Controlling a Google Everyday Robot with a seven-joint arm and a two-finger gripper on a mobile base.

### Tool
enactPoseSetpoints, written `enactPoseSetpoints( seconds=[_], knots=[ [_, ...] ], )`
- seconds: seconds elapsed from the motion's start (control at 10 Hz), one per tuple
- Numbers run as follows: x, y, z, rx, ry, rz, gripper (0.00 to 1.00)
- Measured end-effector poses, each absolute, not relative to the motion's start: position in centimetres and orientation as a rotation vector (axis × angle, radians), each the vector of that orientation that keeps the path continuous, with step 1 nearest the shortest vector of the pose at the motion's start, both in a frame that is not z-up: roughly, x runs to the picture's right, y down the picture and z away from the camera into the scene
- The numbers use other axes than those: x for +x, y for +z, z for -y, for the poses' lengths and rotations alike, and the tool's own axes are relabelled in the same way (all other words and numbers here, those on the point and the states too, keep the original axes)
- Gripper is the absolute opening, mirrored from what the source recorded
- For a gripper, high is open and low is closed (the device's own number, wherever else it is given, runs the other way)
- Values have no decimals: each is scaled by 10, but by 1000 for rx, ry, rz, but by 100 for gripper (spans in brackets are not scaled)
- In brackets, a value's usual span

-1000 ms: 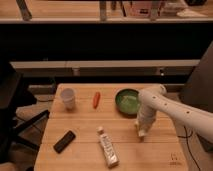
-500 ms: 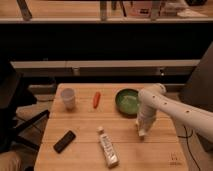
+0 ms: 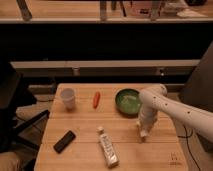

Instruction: Wipe the white sponge on the table

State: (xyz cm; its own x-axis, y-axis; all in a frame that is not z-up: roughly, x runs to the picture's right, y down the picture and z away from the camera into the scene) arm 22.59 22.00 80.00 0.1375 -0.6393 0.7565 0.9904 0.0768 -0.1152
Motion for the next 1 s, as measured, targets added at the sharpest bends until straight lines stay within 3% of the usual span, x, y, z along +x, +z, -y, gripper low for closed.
enactPoseSetpoints(
  seconds=[1.0],
  knots=[
    [224,792,-227,-746,-1381,604,0]
  ],
)
